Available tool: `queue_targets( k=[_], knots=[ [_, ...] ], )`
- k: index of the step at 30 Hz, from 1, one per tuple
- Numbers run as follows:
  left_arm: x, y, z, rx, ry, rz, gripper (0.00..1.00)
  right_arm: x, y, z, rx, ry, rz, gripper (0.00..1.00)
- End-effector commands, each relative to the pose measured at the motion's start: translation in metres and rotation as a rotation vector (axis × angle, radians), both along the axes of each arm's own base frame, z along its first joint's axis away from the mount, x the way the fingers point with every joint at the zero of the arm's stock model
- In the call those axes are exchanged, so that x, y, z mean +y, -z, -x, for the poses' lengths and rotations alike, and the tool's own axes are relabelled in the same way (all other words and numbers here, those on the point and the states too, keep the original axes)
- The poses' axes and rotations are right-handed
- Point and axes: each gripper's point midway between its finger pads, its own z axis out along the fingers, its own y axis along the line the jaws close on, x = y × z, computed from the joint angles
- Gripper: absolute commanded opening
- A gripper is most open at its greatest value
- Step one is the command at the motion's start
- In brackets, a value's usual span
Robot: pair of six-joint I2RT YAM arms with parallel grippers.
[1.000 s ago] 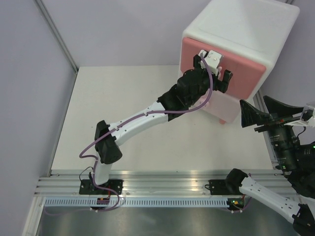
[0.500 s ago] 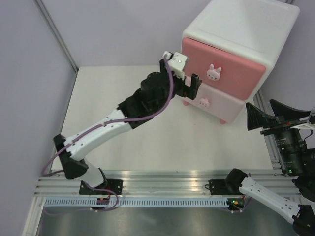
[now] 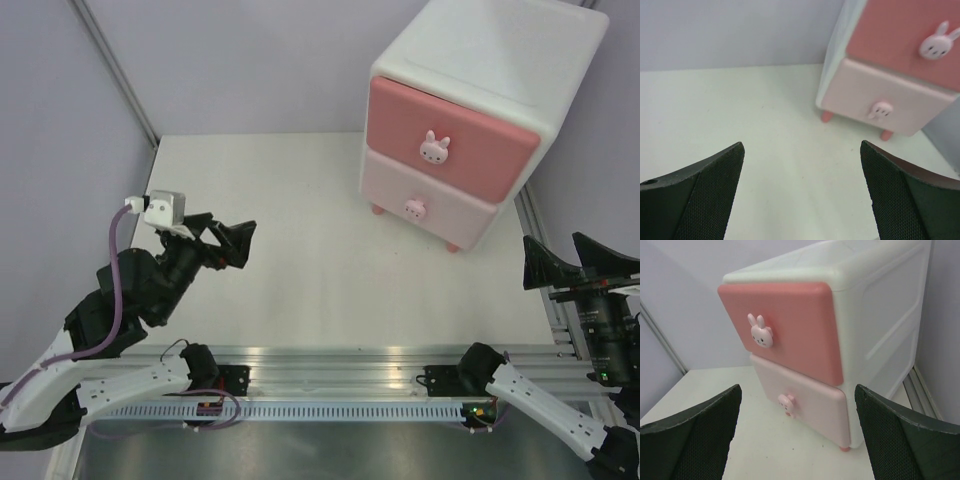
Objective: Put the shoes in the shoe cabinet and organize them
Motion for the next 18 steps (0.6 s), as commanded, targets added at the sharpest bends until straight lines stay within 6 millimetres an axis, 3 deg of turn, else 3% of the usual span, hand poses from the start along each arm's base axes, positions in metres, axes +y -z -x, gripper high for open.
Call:
queue_targets(
  k=[1, 3, 9, 18],
  knots=[
    [0.036, 0.071, 0.005, 0.145, -0.133, -0.096, 1.0, -0.009, 0.025, 0.001, 0.035, 0.037, 0.015, 0.98],
    [0.053, 0.081, 0.014, 0.168, -0.158, -0.049, 1.0, -0.01, 0.034, 0.001, 0.052, 0.043, 0.013, 0.98],
    [0.079, 0.12, 0.027, 0.24, -0.209, -0.037, 1.0, -0.021, 0.044, 0.007, 0.053, 0.065, 0.01, 0.98],
    [0.089, 0.129, 0.033, 0.279, -0.24, 0.001, 1.0, -0.021, 0.045, 0.006, 0.053, 0.07, 0.027, 0.98]
  ],
)
